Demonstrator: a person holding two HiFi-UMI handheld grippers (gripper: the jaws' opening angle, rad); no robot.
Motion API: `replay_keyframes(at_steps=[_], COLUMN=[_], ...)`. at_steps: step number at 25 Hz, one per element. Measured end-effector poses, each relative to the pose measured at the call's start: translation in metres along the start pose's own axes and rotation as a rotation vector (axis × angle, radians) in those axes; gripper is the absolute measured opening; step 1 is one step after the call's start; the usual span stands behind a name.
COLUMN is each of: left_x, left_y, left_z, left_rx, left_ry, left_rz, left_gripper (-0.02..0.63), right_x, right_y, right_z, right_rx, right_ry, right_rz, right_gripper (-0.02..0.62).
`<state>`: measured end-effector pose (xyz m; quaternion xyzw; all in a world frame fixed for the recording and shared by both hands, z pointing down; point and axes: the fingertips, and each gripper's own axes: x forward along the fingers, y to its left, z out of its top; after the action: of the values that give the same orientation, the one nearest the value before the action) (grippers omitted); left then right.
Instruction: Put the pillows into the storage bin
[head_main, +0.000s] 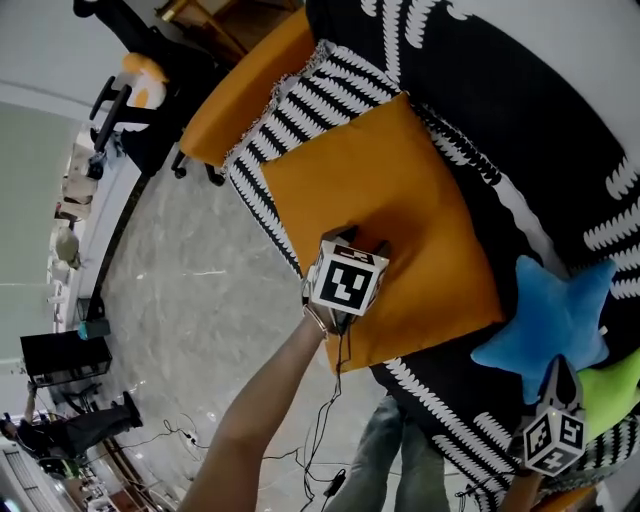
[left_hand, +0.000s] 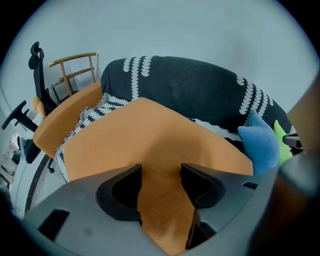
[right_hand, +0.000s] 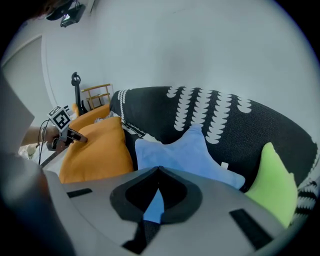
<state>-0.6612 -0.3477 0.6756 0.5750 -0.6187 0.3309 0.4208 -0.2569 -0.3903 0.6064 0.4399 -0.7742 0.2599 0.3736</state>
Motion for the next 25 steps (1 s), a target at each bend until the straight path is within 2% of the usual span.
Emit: replay_keyframes(at_steps=[6,17,22,25], left_x=[0.013,0.043,0.042,0.042], left_y=[0.004,0.011,0.013,0.01], left_z=[-0.004,-0.008,-0.007,-0.003], left_rx=[0.019,0.016,-0.002,0.024], left_ry=[0.003,0.131,0.164,0.155], left_rz=[-0.014,-0.08,-0.116,-0.107], left_gripper=[0.23,0.235,0.173,0.08], right_x=[0.003,0.013,0.014,0.014], right_y=[0.0,0.007,0.0,-0.001], right_z=[-0.001,0.001,0.001,0.003], right_rx=[0.013,0.019,0.012,0.016], right_ry=[0.007,0.016,0.013,0.01], right_rz=[-0.003,0.005,-0.001,0.0], right_gripper=[0.002,0.002,0.002,0.002])
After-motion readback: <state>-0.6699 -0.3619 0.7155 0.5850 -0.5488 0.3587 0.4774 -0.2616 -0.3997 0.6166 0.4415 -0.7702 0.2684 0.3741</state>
